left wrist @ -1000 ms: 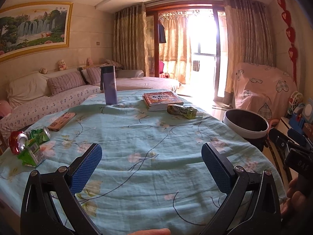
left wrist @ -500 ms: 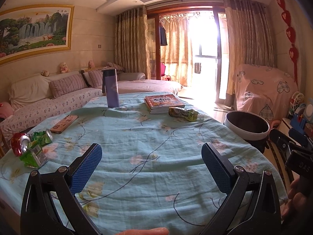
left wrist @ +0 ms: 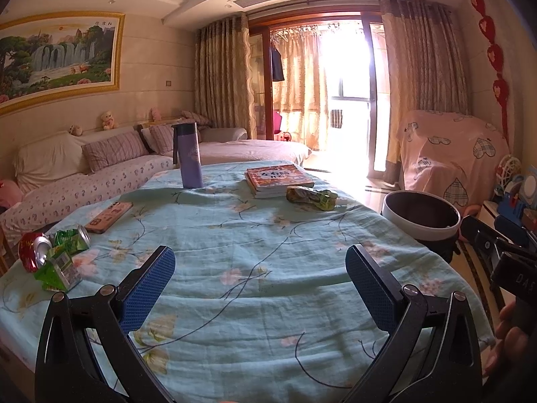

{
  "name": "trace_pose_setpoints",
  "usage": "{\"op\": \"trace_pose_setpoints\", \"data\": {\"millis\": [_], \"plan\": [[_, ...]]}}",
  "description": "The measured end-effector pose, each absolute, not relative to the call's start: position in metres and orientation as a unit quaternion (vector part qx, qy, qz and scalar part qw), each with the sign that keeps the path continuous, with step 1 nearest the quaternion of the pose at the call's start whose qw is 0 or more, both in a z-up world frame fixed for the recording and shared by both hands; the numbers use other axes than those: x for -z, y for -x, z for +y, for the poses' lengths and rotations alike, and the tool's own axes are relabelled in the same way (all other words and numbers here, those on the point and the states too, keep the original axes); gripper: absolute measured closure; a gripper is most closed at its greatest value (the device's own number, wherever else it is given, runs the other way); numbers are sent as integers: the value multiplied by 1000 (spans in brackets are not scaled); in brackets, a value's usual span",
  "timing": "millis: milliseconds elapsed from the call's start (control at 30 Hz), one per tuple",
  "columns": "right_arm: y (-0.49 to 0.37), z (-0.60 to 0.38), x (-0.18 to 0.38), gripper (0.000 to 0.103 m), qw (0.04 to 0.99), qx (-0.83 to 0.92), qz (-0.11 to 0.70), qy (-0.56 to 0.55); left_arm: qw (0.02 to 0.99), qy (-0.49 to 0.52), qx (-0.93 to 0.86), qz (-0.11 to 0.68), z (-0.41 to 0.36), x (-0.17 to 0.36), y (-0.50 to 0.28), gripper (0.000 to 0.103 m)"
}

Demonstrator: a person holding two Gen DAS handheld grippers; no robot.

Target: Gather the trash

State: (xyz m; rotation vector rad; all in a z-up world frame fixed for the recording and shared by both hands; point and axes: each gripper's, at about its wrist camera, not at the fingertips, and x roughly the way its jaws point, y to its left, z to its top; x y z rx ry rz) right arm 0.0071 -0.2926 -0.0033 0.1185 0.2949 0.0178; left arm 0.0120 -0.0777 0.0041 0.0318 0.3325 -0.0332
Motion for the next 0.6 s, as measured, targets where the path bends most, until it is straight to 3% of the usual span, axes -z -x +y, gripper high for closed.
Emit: {"op": "trace_pose_setpoints", "data": {"millis": [600], "plan": [[-4, -293, 3, 0, 987, -10, 150, -61, 985, -19, 21, 170, -77, -2, -14, 0]]}}
